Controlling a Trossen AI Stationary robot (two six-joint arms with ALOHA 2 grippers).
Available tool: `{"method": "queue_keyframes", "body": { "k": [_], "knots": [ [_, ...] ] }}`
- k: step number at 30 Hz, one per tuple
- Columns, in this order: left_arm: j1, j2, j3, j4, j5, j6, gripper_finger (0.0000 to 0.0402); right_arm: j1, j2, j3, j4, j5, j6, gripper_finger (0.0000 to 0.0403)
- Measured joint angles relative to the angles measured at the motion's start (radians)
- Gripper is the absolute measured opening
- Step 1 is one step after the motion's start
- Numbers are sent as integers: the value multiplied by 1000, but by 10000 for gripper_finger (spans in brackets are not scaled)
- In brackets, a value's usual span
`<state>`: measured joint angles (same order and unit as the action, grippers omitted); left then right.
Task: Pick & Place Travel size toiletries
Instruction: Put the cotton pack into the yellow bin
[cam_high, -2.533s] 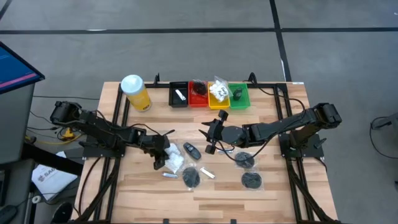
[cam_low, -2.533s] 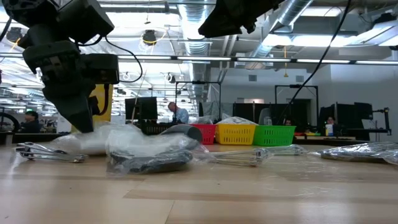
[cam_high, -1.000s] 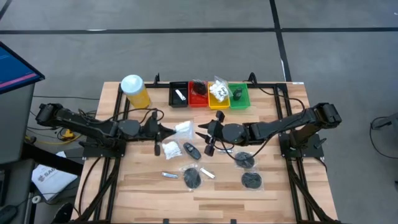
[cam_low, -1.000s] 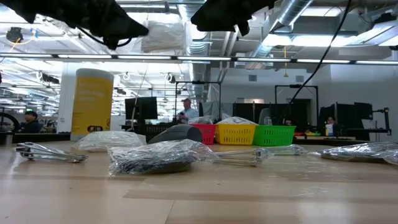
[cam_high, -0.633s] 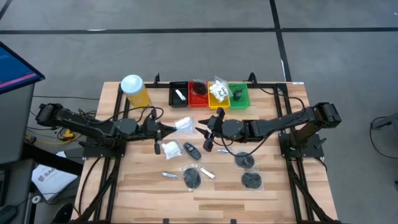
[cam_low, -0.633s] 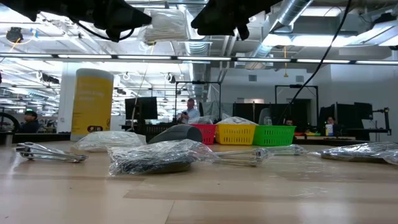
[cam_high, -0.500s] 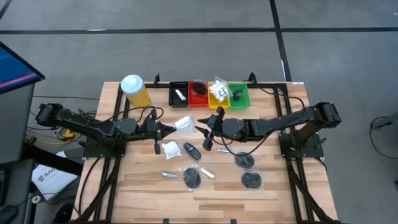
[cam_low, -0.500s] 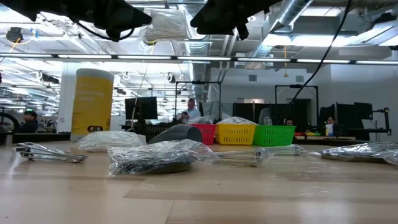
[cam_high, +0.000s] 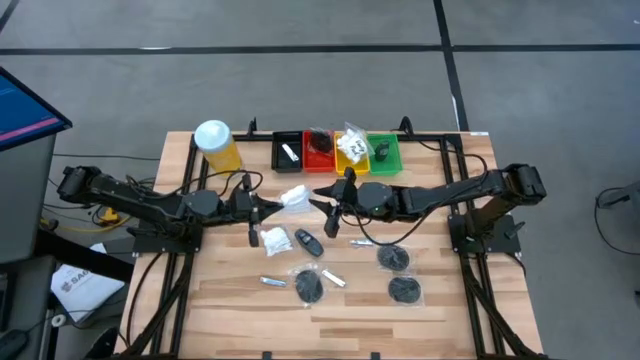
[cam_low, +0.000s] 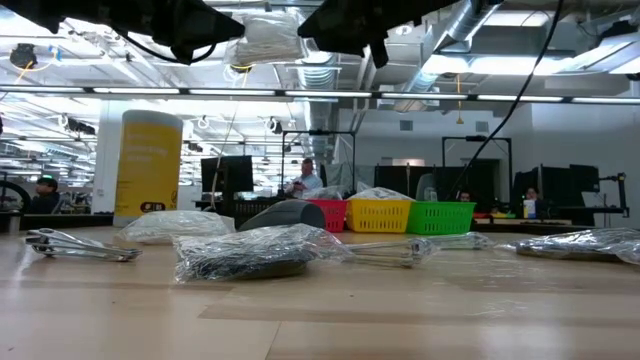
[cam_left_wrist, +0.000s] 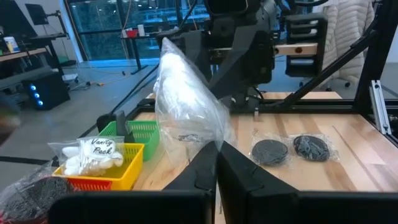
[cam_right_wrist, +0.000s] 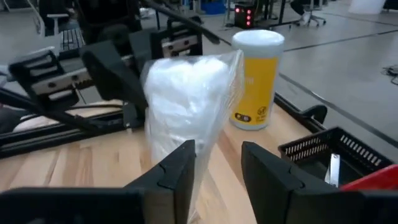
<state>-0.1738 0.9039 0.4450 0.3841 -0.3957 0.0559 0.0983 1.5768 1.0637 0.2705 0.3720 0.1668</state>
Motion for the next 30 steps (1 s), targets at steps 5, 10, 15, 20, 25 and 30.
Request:
{"method": "queue_keyframes", "body": {
  "k": [5, 10, 15, 20, 25, 30],
  "knots": [
    [0, 0, 0, 1, 0, 0, 1, -12, 0, 0, 14, -105, 0, 63],
    [0, 0, 0, 1, 0, 0, 1, -17, 0, 0, -5, -128, -21, 7],
    [0, 0, 0, 1, 0, 0, 1, -15, 0, 0, -6, -129, -24, 3],
    [0, 0, 0, 1, 0, 0, 9, -18, 0, 0, -8, -128, -44, 1],
    [0, 0, 1, 0, -36, 0, 30, -38, 0, 0, -26, -128, -46, 1],
    [0, 0, 1, -7, -97, 0, 61, -65, 0, 0, -59, -128, -46, 0]
  ]
}}
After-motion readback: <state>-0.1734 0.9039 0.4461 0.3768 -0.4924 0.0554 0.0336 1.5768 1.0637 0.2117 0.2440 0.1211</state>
